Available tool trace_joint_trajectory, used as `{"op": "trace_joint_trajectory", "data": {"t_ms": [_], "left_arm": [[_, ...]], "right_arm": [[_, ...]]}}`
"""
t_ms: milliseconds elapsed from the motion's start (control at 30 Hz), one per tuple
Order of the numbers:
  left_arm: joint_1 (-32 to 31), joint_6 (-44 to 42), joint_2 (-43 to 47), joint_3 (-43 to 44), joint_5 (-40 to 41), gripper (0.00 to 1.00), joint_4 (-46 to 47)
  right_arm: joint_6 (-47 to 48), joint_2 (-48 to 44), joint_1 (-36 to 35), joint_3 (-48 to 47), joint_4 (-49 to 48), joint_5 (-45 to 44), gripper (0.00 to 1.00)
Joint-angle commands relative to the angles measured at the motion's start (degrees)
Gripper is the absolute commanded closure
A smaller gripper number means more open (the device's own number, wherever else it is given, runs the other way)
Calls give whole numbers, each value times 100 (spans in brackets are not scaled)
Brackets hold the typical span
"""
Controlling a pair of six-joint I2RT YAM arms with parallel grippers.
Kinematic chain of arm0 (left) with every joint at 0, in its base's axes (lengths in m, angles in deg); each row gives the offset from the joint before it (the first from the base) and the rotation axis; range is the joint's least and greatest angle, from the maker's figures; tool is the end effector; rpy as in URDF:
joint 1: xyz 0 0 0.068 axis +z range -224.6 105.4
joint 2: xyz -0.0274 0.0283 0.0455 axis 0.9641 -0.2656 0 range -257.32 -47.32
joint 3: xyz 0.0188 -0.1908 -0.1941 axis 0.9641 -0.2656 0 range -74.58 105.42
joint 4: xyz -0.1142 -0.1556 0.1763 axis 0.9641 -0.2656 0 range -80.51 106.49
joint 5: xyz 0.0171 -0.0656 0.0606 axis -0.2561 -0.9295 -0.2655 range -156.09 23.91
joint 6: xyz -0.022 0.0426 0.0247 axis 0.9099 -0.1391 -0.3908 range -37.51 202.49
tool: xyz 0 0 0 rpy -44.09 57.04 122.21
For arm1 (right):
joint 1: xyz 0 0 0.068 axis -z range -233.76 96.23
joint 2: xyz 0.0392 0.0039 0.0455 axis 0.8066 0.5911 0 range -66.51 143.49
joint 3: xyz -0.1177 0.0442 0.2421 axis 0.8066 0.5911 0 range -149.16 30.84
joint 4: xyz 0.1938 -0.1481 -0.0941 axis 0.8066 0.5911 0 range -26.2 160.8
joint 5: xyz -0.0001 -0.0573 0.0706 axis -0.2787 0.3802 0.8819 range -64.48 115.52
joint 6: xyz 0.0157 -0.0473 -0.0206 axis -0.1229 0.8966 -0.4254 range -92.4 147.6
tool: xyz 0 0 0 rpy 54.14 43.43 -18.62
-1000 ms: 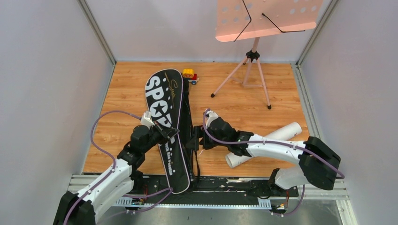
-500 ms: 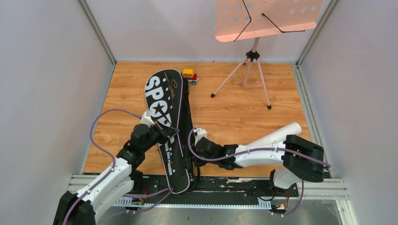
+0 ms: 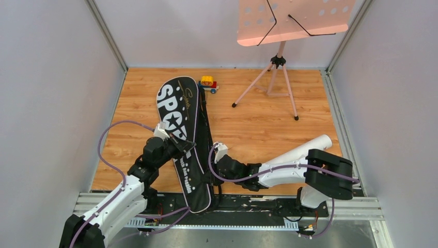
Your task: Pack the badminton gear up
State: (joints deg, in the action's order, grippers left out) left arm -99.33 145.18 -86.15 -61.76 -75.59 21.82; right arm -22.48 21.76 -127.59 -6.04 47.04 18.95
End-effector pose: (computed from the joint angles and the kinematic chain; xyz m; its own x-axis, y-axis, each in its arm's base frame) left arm 0.1454 -0.0735 0.1869 -0.6385 -0.6708 -0.3772 -0.0317 0.5127 -0.8580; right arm 0.0880 0.2887 0.1612 -0.8132 -0.0687 -0.5779 -0.4740 0.6542 0.5893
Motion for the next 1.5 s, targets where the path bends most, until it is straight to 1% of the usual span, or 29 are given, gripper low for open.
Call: {"op": "trace_joint_trajectory", "data": {"t_ms": [0,67,133,167,200,233,267,333,400,533,567,600,667,833,900,1000,1100,1233,1467], "left_arm": [[-2,-42,107,242,75,96,152],[-5,-76,132,224,130,94,78],[0,-120,149,221,210,88,-57],[3,-136,161,221,246,80,-101],[-1,-157,163,239,317,68,-207],[4,-177,165,252,356,62,-264],[4,-233,169,290,430,53,-419],[-1,-331,159,377,569,45,-762],[-3,-443,163,459,678,40,-1023],[1,-695,190,587,860,35,-1484],[-7,-763,198,611,914,35,-1570],[-4,-792,203,650,923,34,-1715],[0,-874,242,678,1014,33,-1858],[-4,-999,338,728,1184,30,-2100],[2,-1067,364,803,1209,29,-2210],[-1,-1215,336,1019,1221,23,-2411],[-2,-1452,258,1281,1135,17,-2706],[-1,-1721,156,1464,1070,15,-2956],[-3,-1805,44,1273,1085,15,-2803]], "right_arm": [[-16,220,8,105,-434,-113,92],[-35,226,15,156,-538,-121,95],[-42,194,17,204,-564,-147,97],[-46,161,17,219,-566,-171,97],[-50,132,17,232,-547,-186,97],[-41,97,17,215,-488,-201,95],[-25,57,15,175,-374,-226,92],[15,-83,17,33,22,-311,81],[53,-262,28,-123,452,-459,70],[147,-618,282,-306,923,-361,45],[177,-663,383,-332,995,-308,42],[234,-704,472,-348,1028,-294,39],[340,-727,712,-405,1042,-185,36],[631,-396,1487,-778,1043,461,29],[785,-141,1760,-1015,1043,770,26],[972,352,2126,-1426,1015,1080,24],[1171,931,2381,-1915,964,1449,24],[1188,1569,2580,-2390,972,1690,24],[1162,2433,2644,-2925,972,1992,26]]}}
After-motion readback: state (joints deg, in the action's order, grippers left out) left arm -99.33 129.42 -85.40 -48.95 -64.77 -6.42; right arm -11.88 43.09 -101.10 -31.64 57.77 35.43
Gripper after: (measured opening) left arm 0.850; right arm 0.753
